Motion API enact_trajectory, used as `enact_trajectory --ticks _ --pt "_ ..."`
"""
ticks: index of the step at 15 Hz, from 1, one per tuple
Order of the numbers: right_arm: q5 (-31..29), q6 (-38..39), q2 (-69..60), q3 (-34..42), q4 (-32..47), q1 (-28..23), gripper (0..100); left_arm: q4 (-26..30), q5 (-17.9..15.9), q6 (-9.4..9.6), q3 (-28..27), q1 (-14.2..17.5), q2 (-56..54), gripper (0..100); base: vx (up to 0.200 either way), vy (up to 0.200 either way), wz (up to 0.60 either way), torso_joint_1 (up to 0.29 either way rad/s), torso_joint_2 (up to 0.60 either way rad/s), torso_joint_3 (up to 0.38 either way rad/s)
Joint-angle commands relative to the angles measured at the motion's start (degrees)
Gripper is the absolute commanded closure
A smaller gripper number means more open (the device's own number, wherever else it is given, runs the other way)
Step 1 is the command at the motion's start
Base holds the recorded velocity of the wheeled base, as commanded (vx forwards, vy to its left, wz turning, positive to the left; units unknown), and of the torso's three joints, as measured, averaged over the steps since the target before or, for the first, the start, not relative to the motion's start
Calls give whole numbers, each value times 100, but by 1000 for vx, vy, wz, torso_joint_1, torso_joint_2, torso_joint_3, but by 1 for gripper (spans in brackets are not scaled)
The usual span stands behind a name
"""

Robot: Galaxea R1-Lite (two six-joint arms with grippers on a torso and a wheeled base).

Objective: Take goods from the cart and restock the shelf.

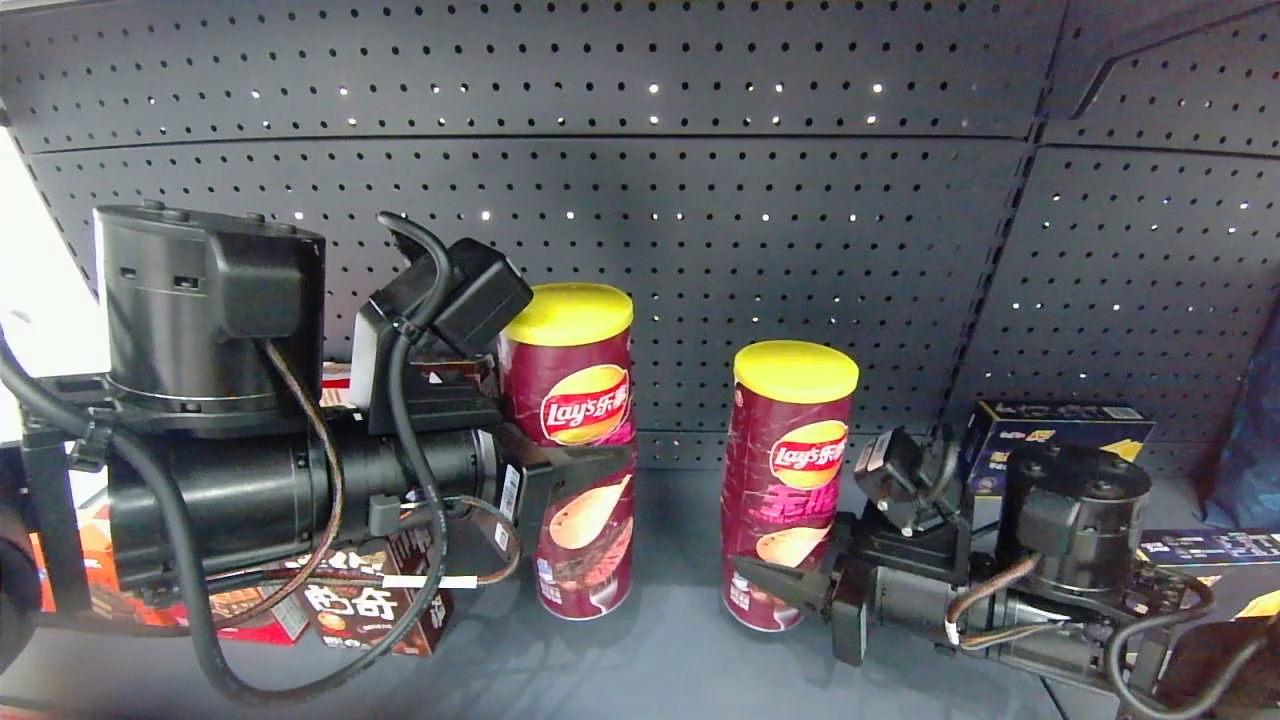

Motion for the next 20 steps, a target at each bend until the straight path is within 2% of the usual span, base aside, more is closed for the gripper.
enact_trajectory --ticks 1,6,9,14,16,20 --pt "-274 139 -154 187 -65 331 100 -3 1 1 -7 48 1 100 0 0 0 0 0 0" --pt "-986 368 -127 758 -672 797 100 -3 1 1 -7 48 1 100 0 0 0 0 0 0" --pt "-1091 456 -127 960 -839 797 100 -3 1 1 -7 48 1 100 0 0 0 0 0 0" --pt "-1241 482 277 1294 -1542 814 100 5 10 1 -7 57 10 100 0 0 0 0 0 0" --pt "-1443 491 435 1338 -1700 981 100 5 10 1 -16 57 36 100 0 0 0 0 0 0" --pt "-1460 482 831 1347 -2184 1008 100 14 10 1 -95 66 89 100 0 0 0 0 0 0"
